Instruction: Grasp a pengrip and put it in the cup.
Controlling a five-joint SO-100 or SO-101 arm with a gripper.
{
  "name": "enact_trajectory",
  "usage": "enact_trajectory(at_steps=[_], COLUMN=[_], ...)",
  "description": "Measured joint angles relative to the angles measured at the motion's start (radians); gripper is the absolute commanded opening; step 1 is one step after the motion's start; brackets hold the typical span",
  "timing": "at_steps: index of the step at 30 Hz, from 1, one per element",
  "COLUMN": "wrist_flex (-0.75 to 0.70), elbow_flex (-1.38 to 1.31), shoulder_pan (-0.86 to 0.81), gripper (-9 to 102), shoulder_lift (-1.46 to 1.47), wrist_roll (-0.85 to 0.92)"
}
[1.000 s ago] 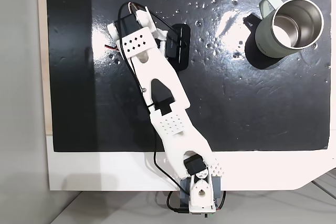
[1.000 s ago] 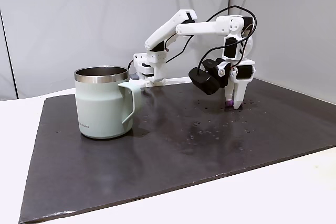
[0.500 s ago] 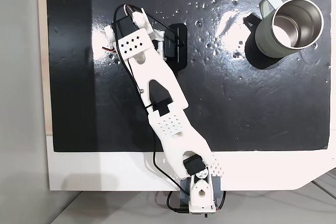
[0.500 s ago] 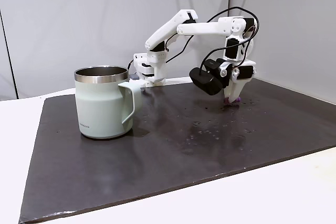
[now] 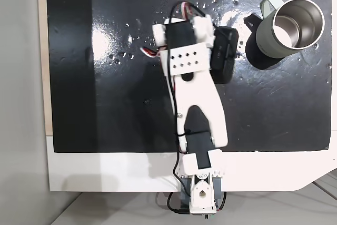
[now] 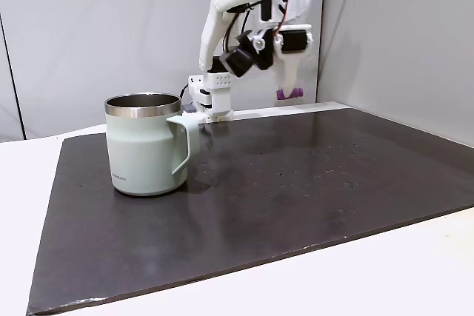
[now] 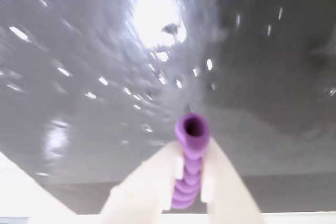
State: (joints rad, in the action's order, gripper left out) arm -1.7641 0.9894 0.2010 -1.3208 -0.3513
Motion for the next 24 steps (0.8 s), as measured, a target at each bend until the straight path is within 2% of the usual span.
enact_trajectory(at_steps=[11,16,24], wrist_flex=[-0.041,-0.044,-0.044], elbow_flex=[-0.06,-0.224,-0.546], shoulder_pan=[-0.419,-0.525,-0.637], gripper=[0,0,0], shoulder_lift=[-0.107,-0.081,0.127], wrist_roll=[0.382,0.511,0.647])
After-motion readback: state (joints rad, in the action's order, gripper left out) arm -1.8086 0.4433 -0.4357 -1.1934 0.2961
